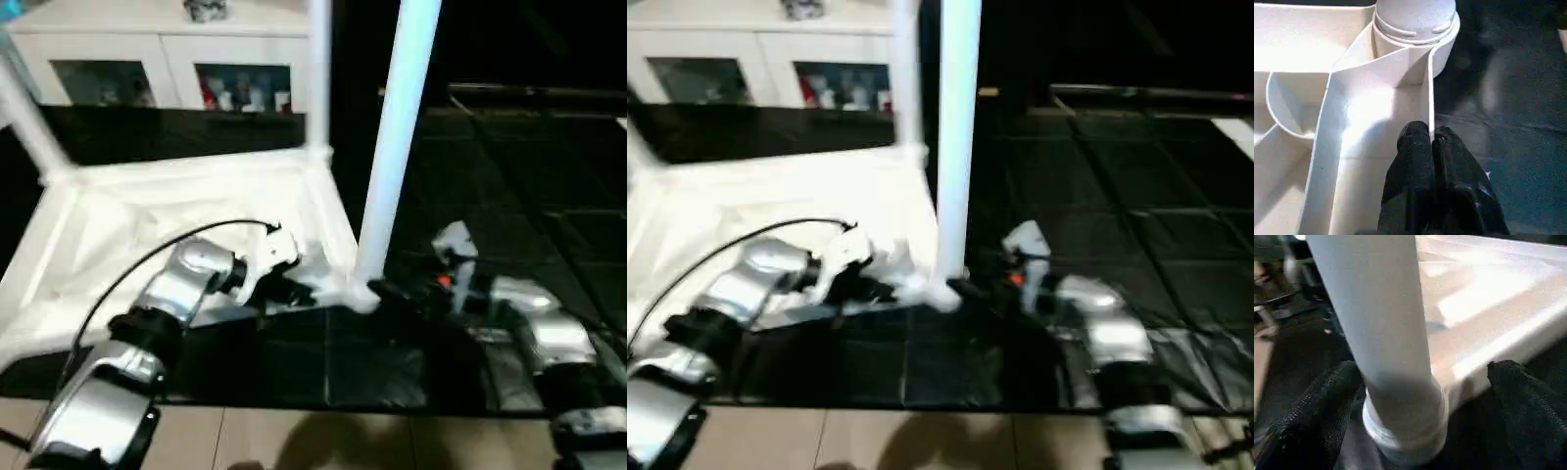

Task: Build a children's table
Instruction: Rotate leg to tighten

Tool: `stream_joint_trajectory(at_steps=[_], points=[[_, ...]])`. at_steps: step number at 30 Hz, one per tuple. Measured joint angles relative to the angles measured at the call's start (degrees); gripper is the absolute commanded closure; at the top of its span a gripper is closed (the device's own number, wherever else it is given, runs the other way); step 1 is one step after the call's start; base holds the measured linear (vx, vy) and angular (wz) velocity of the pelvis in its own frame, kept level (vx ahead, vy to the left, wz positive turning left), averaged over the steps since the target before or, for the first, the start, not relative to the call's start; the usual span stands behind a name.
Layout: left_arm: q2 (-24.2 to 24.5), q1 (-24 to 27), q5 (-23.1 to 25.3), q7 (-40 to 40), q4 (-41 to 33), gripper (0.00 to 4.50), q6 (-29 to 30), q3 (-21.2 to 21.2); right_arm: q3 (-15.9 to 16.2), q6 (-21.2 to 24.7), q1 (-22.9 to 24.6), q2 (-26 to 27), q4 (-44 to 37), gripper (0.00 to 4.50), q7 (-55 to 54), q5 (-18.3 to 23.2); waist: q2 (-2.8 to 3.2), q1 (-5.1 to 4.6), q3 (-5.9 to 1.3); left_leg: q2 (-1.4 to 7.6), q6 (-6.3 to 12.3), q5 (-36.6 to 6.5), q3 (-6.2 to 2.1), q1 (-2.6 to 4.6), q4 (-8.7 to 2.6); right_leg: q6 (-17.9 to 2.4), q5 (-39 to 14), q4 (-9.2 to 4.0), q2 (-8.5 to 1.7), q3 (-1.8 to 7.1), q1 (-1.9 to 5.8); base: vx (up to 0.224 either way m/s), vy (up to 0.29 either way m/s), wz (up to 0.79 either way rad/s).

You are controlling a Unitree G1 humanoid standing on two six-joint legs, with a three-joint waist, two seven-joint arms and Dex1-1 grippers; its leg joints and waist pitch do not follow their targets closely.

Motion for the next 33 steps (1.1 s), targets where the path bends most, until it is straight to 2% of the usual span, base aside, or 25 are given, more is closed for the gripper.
stream_joint_trajectory(at_steps=[2,8,9,11,12,16,19,22,24,27,30,33], points=[[0.55,0.10,0.09,-2.09,-0.54,4.50,-1.33,-1.00,1.83,-0.53,0.00,-0.90,-0.05,0.05,3.65,-0.06,0.00,0.24,0.00,0.00,0.01,-0.01,0.02,-0.04,0.04,0.00,0.00,0.00,-0.01,0.01,0.00,0.000,0.000,0.00],[1.98,0.56,0.18,-6.91,-2.28,4.50,-2.91,-2.72,4.63,-1.06,-0.05,-1.46,-0.53,0.05,10.42,0.00,-0.01,0.98,0.00,0.00,0.01,-0.01,0.02,-0.06,0.05,0.01,0.00,0.01,-0.02,0.02,0.00,0.000,0.000,0.00],[1.99,0.57,0.18,-7.21,-2.34,4.50,-3.11,-2.89,4.93,-0.99,-0.20,-1.48,-0.59,0.20,11.07,-0.01,-0.01,1.02,0.00,0.00,0.01,-0.01,0.03,-0.06,0.06,0.01,-0.01,0.01,-0.02,0.04,0.01,0.000,0.000,0.00],[2.01,0.57,0.17,-7.44,-2.37,4.50,-3.42,-3.24,5.78,-0.74,-0.70,-1.45,-0.52,0.20,12.10,-0.01,-0.02,1.02,0.00,0.00,0.01,-0.01,0.05,-0.06,0.08,0.01,0.00,0.02,-0.02,0.06,0.02,0.000,0.000,0.00],[2.01,0.57,0.17,-7.52,-2.37,4.50,-3.65,-3.33,6.35,-0.39,-1.16,-1.33,-0.08,0.48,12.49,-0.02,-0.03,1.01,-0.01,0.00,0.02,-0.01,0.05,-0.06,0.08,0.01,0.00,0.02,-0.02,0.06,0.03,0.000,0.000,0.00],[1.96,0.61,0.21,-7.57,-2.65,4.50,-3.72,-3.43,6.66,0.22,-1.63,-1.18,0.38,0.63,14.64,-0.01,-0.03,1.11,-0.01,0.01,0.02,-0.01,0.05,-0.10,0.09,0.03,-0.02,0.03,-0.03,0.05,0.02,0.000,0.000,0.00],[1.96,0.81,0.29,-7.57,-3.01,4.50,-3.68,-3.46,7.33,0.99,-1.63,-1.18,0.40,0.94,16.06,0.02,-0.04,1.12,0.00,0.01,0.04,-0.02,0.05,-0.14,0.10,0.05,-0.03,0.03,-0.03,0.04,-0.01,0.000,0.000,0.00],[1.97,1.06,0.28,-7.65,-3.49,4.50,-3.67,-3.44,7.57,1.21,-1.64,-1.15,0.40,1.07,16.22,0.08,-0.06,1.20,-0.01,0.01,0.06,-0.03,0.05,-0.15,0.12,0.06,-0.03,0.03,-0.04,0.04,-0.01,0.000,0.000,0.00],[2.01,1.29,0.28,-7.66,-3.87,4.50,-3.68,-3.45,7.61,1.43,-1.65,-1.15,0.50,1.38,16.66,0.46,-0.08,1.22,-0.02,0.01,0.06,-0.03,0.05,-0.15,0.16,0.06,-0.03,0.06,-0.04,0.05,0.00,0.000,0.000,0.00],[2.09,1.49,0.27,-7.87,-4.05,4.50,-3.73,-3.45,7.61,1.47,-1.84,-1.15,0.69,1.45,16.79,0.79,-0.08,1.22,-0.02,0.01,0.07,-0.03,0.05,-0.14,0.24,0.07,-0.04,0.14,-0.05,0.05,0.00,0.000,0.000,0.00],[2.17,1.54,0.28,-7.86,-4.10,4.50,-3.74,-3.45,7.61,1.87,-2.18,-1.02,0.80,1.85,17.03,0.79,-0.10,1.20,-0.02,0.01,0.06,-0.03,0.04,-0.13,0.29,0.09,-0.05,0.20,-0.06,0.06,0.00,0.000,0.000,0.00],[2.20,1.63,0.30,-7.90,-4.16,4.50,-3.83,-3.47,7.66,1.97,-2.47,-1.03,0.81,1.94,17.05,0.73,-0.10,1.21,-0.02,0.01,0.06,-0.03,0.05,-0.12,0.30,0.11,-0.06,0.21,-0.06,0.07,0.00,0.000,0.000,0.00]])
